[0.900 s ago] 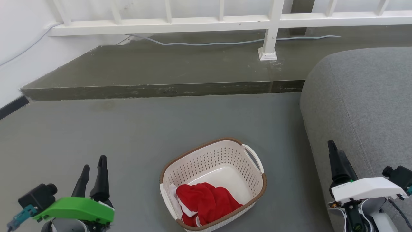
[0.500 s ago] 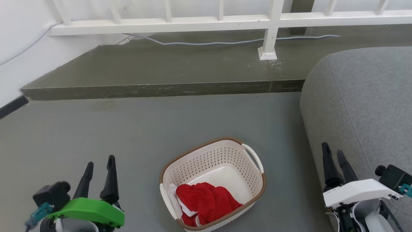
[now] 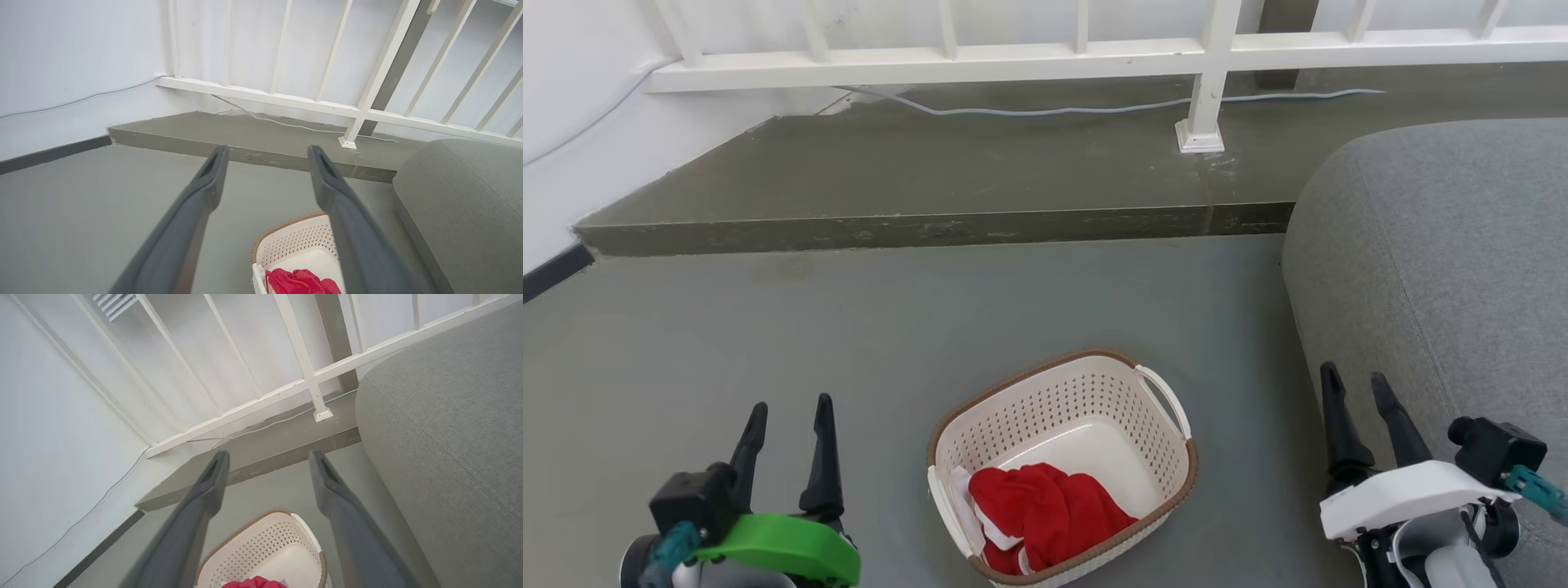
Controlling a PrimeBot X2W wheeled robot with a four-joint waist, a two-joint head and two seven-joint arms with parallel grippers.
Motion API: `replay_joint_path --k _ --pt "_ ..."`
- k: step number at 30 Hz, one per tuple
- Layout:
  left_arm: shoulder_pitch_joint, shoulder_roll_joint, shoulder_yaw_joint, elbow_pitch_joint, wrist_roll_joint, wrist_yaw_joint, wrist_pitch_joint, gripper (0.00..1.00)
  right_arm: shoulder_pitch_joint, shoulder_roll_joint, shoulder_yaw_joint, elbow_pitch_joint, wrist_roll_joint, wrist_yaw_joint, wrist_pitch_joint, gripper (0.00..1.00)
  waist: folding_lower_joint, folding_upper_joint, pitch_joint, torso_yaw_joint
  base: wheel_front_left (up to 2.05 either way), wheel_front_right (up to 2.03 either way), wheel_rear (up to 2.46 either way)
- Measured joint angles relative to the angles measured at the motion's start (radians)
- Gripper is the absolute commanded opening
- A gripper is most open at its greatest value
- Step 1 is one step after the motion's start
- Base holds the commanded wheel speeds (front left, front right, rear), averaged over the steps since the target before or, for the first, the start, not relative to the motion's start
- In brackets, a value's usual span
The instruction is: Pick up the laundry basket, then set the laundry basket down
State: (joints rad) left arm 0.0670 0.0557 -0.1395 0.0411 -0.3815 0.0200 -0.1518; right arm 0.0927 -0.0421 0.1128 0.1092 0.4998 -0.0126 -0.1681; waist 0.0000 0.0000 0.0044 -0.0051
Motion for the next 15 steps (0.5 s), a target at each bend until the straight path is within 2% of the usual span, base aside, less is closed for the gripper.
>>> replay_joint_path --k 15 --pt "0.029 0.009 -0.034 -0.031 0.198 0.035 -0.053 1.00 0.024 0.001 0.039 -0.041 -0.225 -0.035 -0.044 1.00 0.0000 0.0000 -0.005 -0.001 0.00 0.00 0.00"
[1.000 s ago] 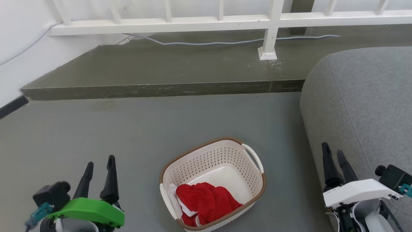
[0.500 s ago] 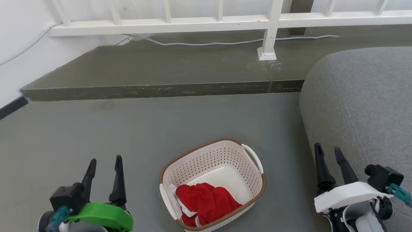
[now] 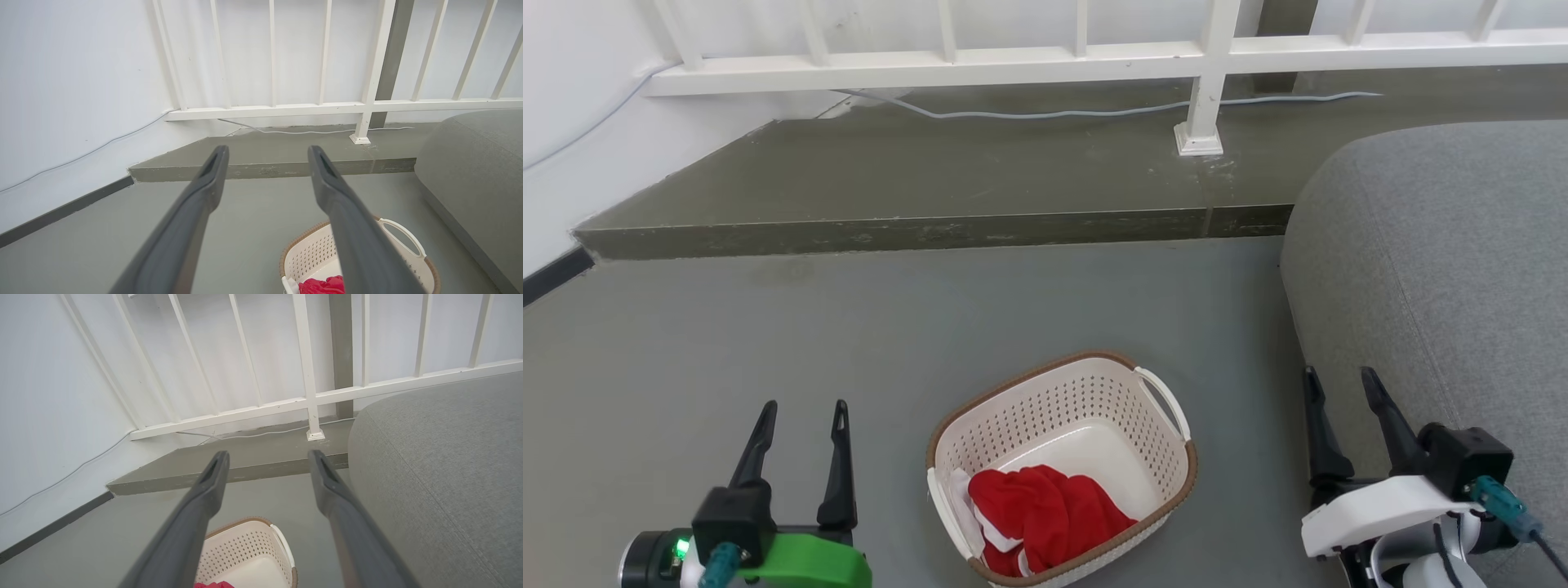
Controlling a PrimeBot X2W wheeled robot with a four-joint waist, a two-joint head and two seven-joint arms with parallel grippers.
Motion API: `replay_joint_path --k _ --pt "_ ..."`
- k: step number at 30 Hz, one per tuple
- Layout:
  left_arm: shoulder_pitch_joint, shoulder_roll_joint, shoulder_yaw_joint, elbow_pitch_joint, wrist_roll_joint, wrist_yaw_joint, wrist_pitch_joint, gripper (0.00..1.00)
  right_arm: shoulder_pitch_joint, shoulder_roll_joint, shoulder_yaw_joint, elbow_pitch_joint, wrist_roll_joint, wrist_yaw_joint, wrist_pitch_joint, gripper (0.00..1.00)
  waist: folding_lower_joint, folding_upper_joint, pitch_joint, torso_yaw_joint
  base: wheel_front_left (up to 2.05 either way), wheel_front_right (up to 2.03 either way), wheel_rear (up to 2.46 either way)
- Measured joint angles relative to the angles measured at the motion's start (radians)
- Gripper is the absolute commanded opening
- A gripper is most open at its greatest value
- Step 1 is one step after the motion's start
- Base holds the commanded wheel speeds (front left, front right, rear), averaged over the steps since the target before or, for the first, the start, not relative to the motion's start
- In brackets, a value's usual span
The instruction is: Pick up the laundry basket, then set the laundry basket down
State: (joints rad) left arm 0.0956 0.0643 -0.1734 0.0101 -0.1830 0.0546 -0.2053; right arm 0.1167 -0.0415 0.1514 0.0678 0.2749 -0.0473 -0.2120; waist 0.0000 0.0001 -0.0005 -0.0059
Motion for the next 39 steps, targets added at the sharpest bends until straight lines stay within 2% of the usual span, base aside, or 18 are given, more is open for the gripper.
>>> replay_joint_path --k 12,39 --pt "0.013 0.002 -0.020 -0.022 0.140 0.025 -0.044 1.00 0.017 0.001 0.029 -0.035 -0.179 -0.025 -0.037 1.00 0.0000 0.0000 0.004 -0.003 0.00 0.00 0.00" --pt "0.016 0.002 -0.001 -0.003 0.124 0.016 -0.046 1.00 0.017 0.001 0.030 -0.040 -0.185 -0.026 -0.039 1.00 0.0000 0.0000 0.009 -0.003 0.00 0.00 0.00"
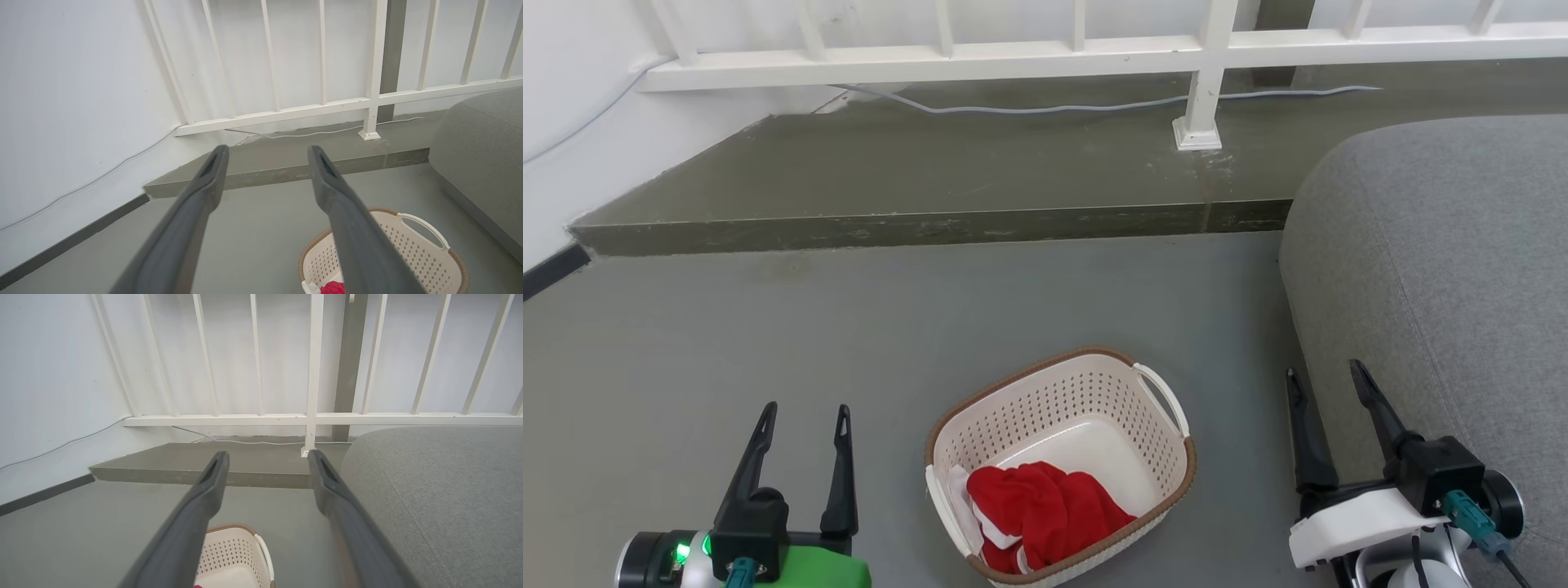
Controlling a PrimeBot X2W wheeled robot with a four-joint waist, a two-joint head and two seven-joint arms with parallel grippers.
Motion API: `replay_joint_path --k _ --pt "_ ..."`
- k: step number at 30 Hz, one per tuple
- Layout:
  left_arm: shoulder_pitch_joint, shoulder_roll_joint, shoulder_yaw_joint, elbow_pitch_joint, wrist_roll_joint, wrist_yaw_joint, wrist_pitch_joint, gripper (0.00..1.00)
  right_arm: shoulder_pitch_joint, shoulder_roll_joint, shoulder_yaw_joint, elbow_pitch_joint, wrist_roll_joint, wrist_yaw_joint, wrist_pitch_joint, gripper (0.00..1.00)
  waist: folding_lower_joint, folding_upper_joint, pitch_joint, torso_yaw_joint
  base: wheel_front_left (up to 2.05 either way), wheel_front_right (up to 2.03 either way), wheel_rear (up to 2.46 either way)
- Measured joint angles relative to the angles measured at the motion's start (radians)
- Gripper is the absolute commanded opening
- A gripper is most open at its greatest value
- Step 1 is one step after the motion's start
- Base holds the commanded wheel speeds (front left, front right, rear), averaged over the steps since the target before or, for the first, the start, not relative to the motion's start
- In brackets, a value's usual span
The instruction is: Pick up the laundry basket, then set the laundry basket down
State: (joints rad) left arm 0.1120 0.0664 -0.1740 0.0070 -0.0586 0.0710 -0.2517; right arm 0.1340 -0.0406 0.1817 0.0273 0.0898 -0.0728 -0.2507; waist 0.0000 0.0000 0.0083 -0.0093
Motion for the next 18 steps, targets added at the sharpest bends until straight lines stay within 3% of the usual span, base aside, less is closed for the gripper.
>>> replay_joint_path --k 18 --pt "-0.010 -0.009 0.018 -0.011 -0.045 -0.018 0.000 1.00 -0.030 0.000 -0.001 -0.045 0.002 0.000 -0.001 1.00 0.0000 0.0000 0.091 -0.006 0.00 0.00 0.00"
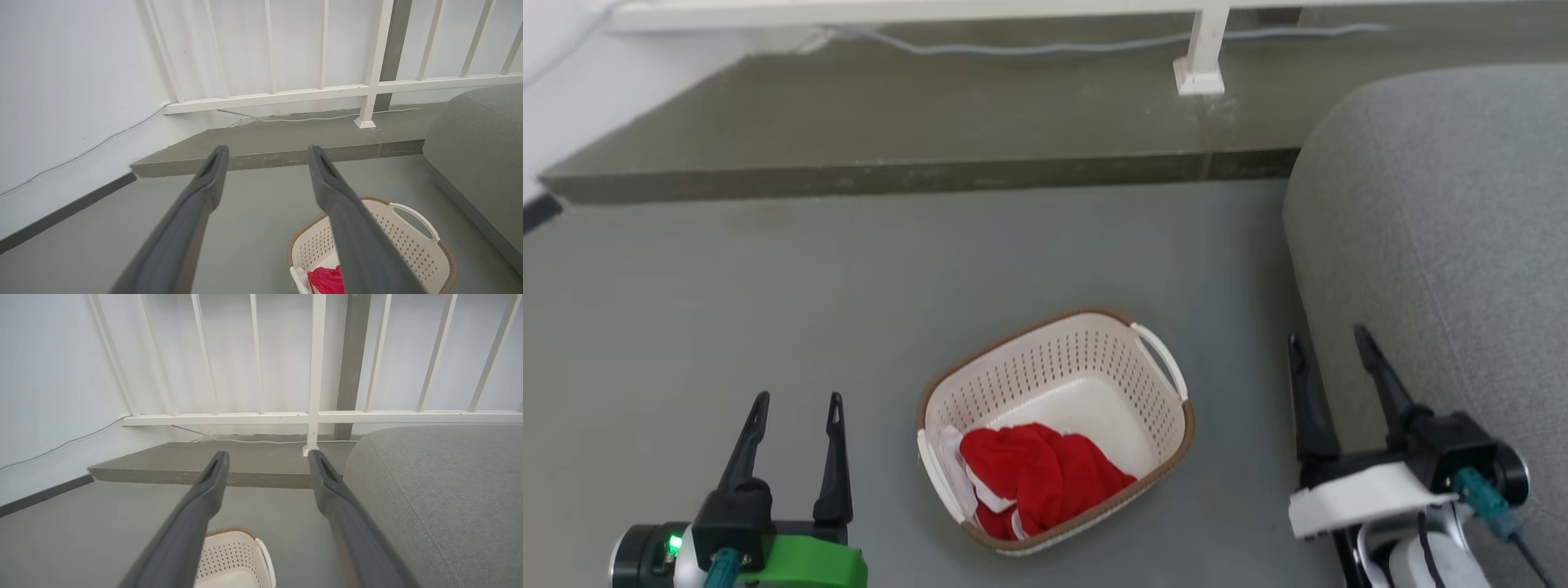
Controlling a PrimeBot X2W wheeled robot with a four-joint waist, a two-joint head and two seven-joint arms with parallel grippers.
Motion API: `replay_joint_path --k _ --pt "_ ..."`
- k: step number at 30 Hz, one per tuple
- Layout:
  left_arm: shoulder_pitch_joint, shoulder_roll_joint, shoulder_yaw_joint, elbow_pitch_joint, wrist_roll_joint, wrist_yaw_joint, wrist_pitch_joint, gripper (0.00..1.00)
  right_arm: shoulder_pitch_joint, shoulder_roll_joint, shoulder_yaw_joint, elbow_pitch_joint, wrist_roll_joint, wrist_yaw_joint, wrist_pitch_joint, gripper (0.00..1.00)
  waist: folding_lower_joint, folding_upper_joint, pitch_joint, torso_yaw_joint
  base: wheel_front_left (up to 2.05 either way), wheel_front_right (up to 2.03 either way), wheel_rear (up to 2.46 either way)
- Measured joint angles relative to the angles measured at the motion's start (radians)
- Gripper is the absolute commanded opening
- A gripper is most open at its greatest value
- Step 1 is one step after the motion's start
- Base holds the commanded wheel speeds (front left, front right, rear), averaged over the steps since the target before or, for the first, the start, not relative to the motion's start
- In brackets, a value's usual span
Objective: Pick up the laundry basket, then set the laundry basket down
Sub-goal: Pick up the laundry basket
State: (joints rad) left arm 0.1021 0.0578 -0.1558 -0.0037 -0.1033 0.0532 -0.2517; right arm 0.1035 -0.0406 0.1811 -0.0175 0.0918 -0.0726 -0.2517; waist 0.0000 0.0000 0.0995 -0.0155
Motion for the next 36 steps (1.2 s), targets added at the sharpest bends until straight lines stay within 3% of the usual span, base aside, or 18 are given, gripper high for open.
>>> replay_joint_path --k 10,36 --pt "-0.069 -0.004 0.023 0.046 -0.019 -0.009 0.000 1.00 -0.095 0.000 -0.008 -0.022 0.000 0.001 0.000 1.00 0.0000 0.0000 0.118 -0.011 0.00 0.00 0.00" --pt "-0.378 -0.013 0.075 0.386 -0.123 -0.022 0.000 1.00 -0.396 -0.006 0.003 -0.074 0.024 0.011 -0.003 1.00 0.0002 0.0000 0.483 -0.061 0.00 0.00 0.00"
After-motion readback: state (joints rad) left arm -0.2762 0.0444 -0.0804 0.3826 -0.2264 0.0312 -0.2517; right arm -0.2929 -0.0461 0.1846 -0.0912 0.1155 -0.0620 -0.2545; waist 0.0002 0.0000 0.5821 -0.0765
